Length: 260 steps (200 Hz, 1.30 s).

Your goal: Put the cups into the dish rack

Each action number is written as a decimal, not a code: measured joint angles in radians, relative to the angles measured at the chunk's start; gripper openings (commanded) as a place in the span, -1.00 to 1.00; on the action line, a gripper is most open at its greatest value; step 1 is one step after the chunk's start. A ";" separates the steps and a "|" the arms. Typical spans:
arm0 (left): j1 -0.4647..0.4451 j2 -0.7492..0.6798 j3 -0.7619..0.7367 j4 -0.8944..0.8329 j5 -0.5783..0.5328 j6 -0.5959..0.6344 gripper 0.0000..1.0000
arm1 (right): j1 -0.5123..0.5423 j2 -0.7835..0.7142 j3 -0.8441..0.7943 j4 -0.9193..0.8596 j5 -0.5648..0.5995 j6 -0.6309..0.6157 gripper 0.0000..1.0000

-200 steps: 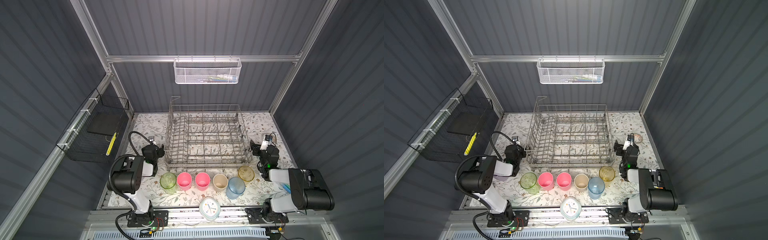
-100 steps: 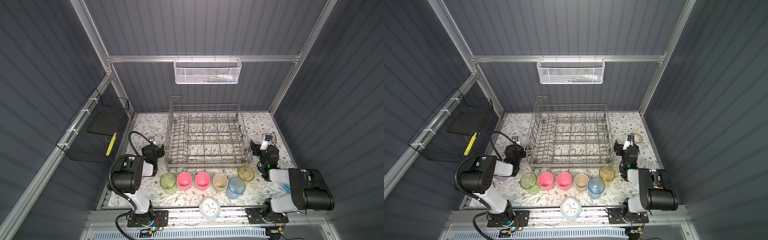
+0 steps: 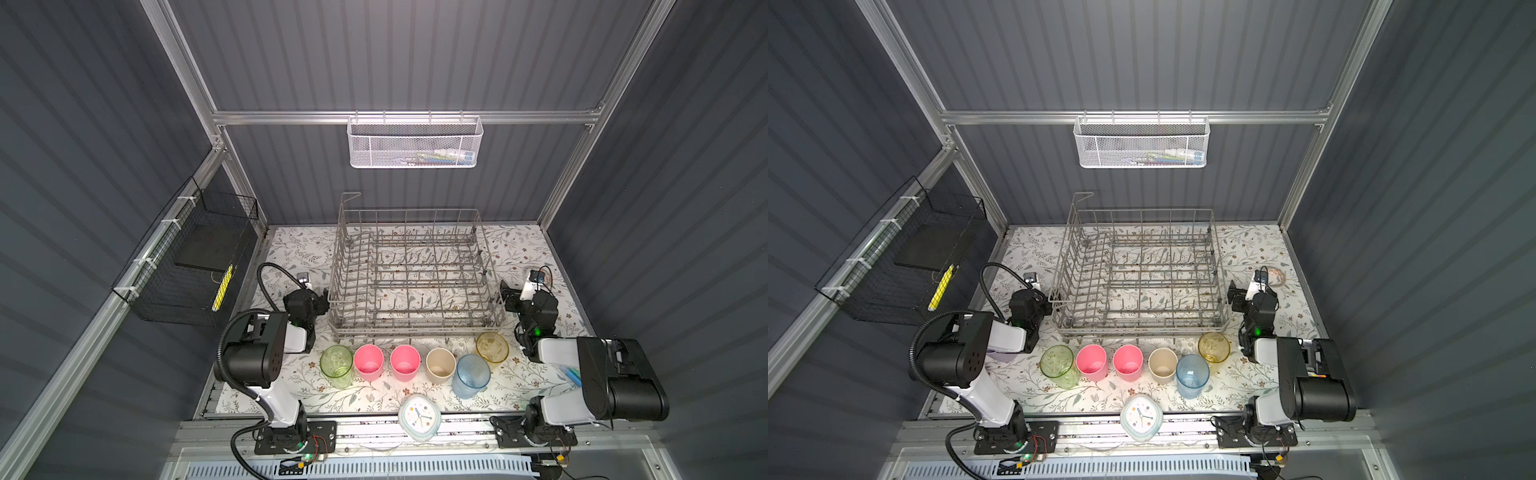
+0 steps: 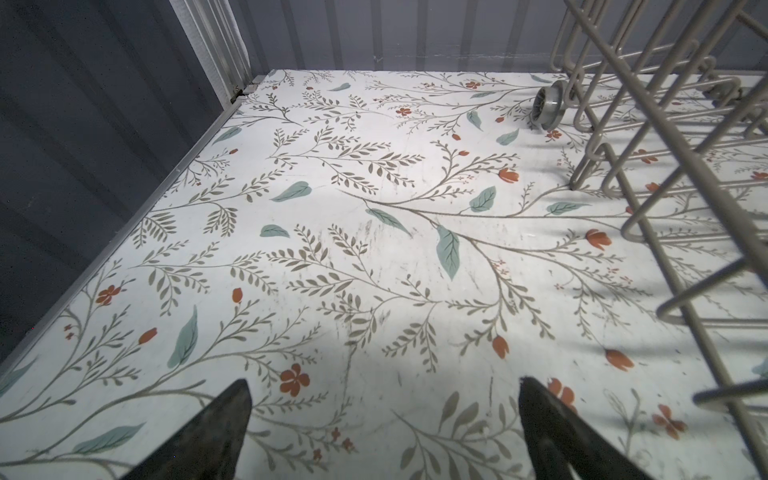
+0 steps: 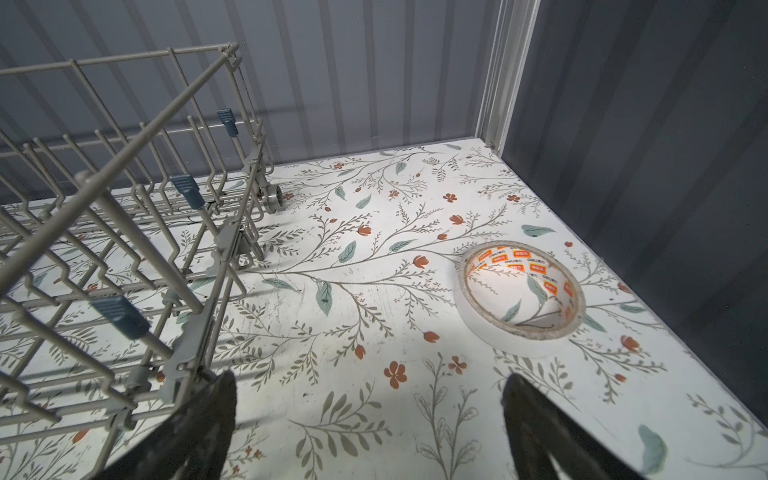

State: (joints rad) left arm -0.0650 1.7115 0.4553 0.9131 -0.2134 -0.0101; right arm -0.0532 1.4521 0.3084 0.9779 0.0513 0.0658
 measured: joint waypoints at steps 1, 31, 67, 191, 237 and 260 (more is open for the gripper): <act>0.000 0.000 0.000 0.000 0.000 0.000 1.00 | 0.000 0.000 0.000 0.000 0.000 0.000 0.98; 0.000 -0.006 0.000 -0.010 -0.023 0.000 0.99 | 0.000 -0.001 0.001 -0.006 0.000 0.000 0.98; -0.002 -0.087 0.022 -0.122 -0.049 0.000 0.99 | 0.001 -0.042 0.008 -0.060 0.009 0.001 0.98; -0.006 -0.335 0.584 -0.933 -0.217 -0.134 0.98 | 0.030 -0.082 0.063 -0.202 0.090 0.001 0.98; -0.006 -0.334 0.774 -1.328 -0.179 -0.232 0.93 | 0.030 -0.140 0.082 -0.262 0.126 0.006 0.98; -0.006 -0.363 0.773 -1.502 -0.168 -0.256 0.87 | 0.030 -0.146 0.093 -0.290 0.137 0.013 0.98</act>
State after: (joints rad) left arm -0.0715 1.3487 1.2282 -0.5892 -0.3817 -0.2665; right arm -0.0235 1.3060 0.4011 0.6876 0.1883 0.0788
